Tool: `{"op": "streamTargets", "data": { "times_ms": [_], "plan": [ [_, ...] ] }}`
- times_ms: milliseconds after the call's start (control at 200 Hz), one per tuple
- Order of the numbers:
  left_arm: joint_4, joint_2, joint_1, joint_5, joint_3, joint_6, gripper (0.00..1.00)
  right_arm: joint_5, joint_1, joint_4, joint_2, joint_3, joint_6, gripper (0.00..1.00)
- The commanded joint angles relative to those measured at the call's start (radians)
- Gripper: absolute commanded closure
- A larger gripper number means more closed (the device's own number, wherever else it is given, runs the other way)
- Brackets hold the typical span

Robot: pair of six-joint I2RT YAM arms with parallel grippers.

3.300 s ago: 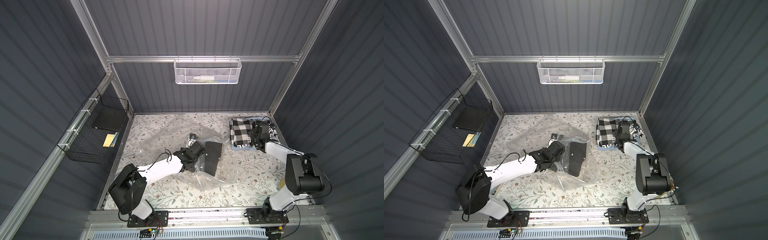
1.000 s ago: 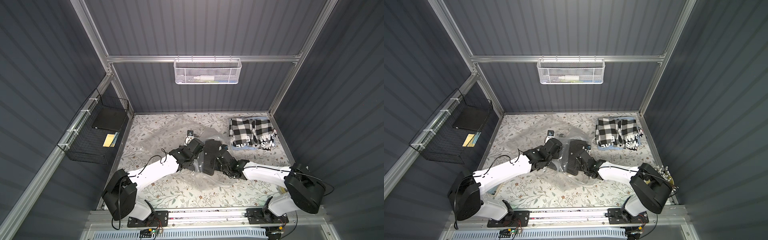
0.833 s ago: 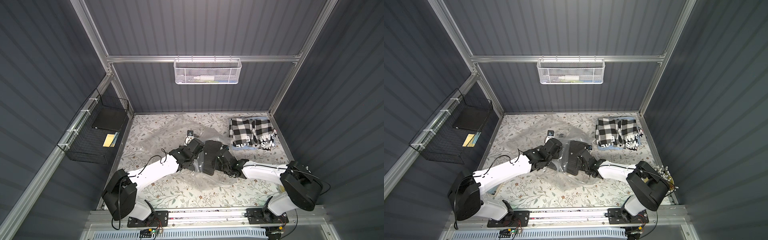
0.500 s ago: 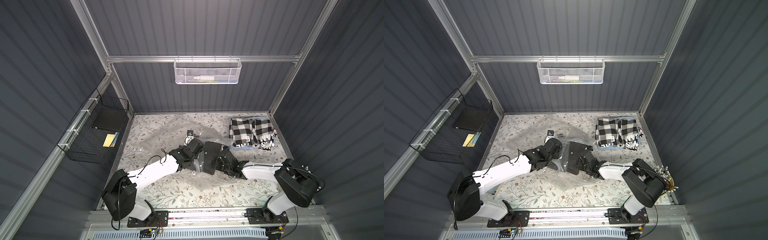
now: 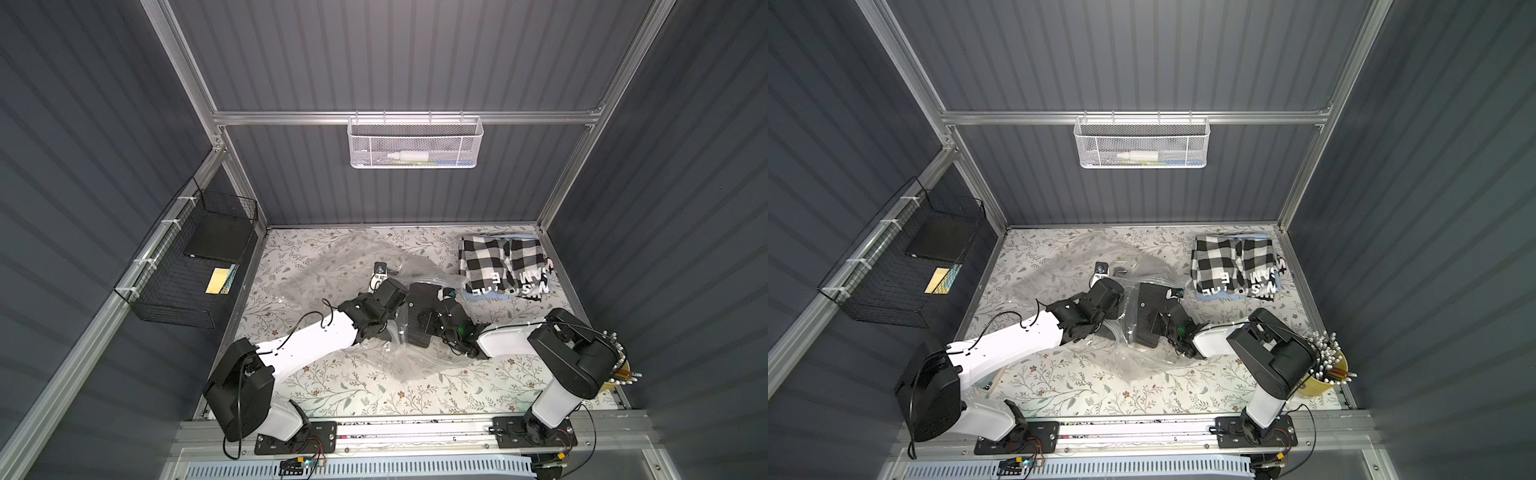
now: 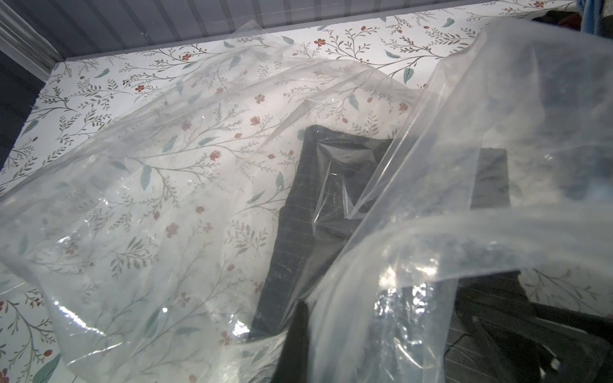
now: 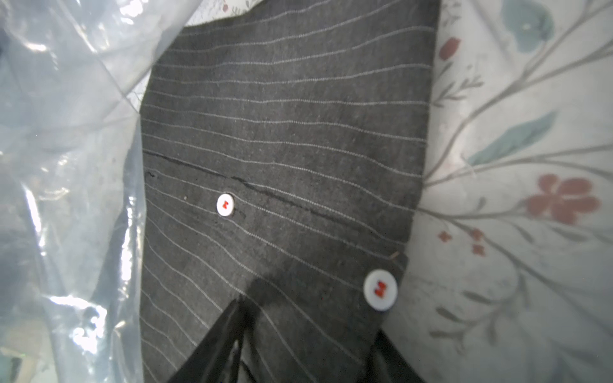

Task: Take the shirt out of the vacuum bag
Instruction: Take out the shirt from the vacuum bag.

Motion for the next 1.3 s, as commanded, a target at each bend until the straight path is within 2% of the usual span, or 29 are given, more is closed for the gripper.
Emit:
{"op": "streamTargets", "data": {
  "times_ms": [0,70,240,365,675,895,1061,1226,1291],
  "plan": [
    [0.015,-0.023,0.003,0.015,-0.032,-0.019,1.00,0.024,-0.006,0.153,0.010,-0.030,-0.001,0.55],
    [0.019,-0.024,0.003,0.021,-0.036,-0.025,1.00,0.008,-0.008,0.189,0.023,-0.013,-0.008,0.62],
    [0.025,-0.023,0.003,0.025,-0.051,-0.031,1.00,-0.061,-0.006,0.195,0.009,0.027,-0.012,1.00],
    [0.030,-0.022,0.003,0.019,-0.058,-0.031,1.00,-0.087,0.010,0.180,-0.075,0.012,-0.021,1.00],
    [0.029,0.012,0.004,0.011,-0.032,-0.026,1.00,-0.013,0.130,-0.021,-0.341,-0.017,-0.085,1.00],
    [0.030,0.045,0.002,0.012,-0.023,-0.036,1.00,-0.065,0.160,-0.102,-0.476,-0.029,-0.103,1.00],
    [0.026,0.062,0.003,0.016,-0.014,-0.047,1.00,-0.099,0.213,-0.150,-0.520,-0.014,-0.162,1.00],
    [0.029,0.061,0.003,0.015,0.006,-0.050,1.00,-0.152,0.237,-0.174,-0.522,-0.059,-0.141,1.00],
    [0.027,0.064,0.003,0.014,0.024,-0.046,1.00,-0.167,0.237,-0.236,-0.496,-0.058,-0.126,1.00]
  ]
}}
